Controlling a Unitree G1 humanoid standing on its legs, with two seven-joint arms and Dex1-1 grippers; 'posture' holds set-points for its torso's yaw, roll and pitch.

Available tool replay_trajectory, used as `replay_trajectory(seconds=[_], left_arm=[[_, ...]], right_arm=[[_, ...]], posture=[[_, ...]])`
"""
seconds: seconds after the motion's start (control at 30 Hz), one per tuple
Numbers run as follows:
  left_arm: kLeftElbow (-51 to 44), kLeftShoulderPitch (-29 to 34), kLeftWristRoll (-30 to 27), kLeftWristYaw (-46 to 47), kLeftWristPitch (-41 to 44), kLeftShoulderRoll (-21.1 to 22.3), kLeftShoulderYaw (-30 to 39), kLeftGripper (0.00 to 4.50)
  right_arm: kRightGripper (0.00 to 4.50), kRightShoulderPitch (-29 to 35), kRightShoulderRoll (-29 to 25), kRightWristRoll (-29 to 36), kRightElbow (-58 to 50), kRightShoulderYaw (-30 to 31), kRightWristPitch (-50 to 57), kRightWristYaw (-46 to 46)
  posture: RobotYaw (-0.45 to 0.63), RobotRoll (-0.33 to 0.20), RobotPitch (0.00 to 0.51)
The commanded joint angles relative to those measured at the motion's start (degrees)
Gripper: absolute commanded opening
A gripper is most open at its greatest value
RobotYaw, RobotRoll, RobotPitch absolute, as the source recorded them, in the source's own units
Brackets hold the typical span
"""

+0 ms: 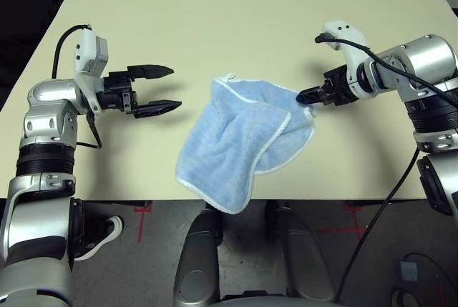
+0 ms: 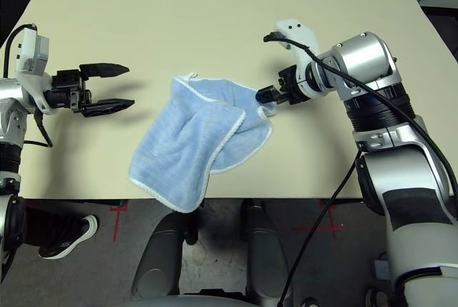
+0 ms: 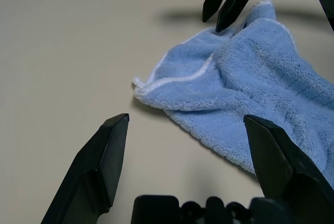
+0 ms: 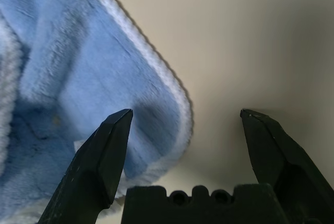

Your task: Fold the towel and set it aside.

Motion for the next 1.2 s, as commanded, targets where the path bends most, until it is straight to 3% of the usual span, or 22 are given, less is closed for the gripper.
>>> replay_trajectory(seconds=[0.03,0.57,0.77,0.97,1.2], left_arm=[[-1.1,1.1,-0.4,0.0,0.4,-0.3,0.1,4.45],[-3.4,2.1,-0.9,0.1,2.0,0.5,0.2,4.45],[-4.0,2.2,-0.9,0.1,2.5,0.6,0.1,4.5],[-4.4,2.0,-0.8,0.2,3.0,0.5,-0.2,4.5],[-4.1,1.7,-0.5,0.0,3.0,0.5,-0.3,4.5]], right_arm=[[4.5,1.2,-0.4,0.7,-1.9,-0.3,1.4,-1.9],[4.5,3.9,1.0,1.2,-4.5,2.3,-0.3,-5.0],[2.5,3.9,0.4,1.8,-4.6,3.0,-0.1,-4.2],[0.16,3.0,-0.6,2.1,-3.8,4.4,-1.4,-2.9],[0.03,1.8,-1.0,1.0,-2.1,5.2,-5.4,-2.0]], posture=[[-0.07,0.0,0.333],[-0.05,0.0,0.33],[-0.05,0.0,0.33],[-0.05,0.0,0.331],[-0.05,0.0,0.329]])
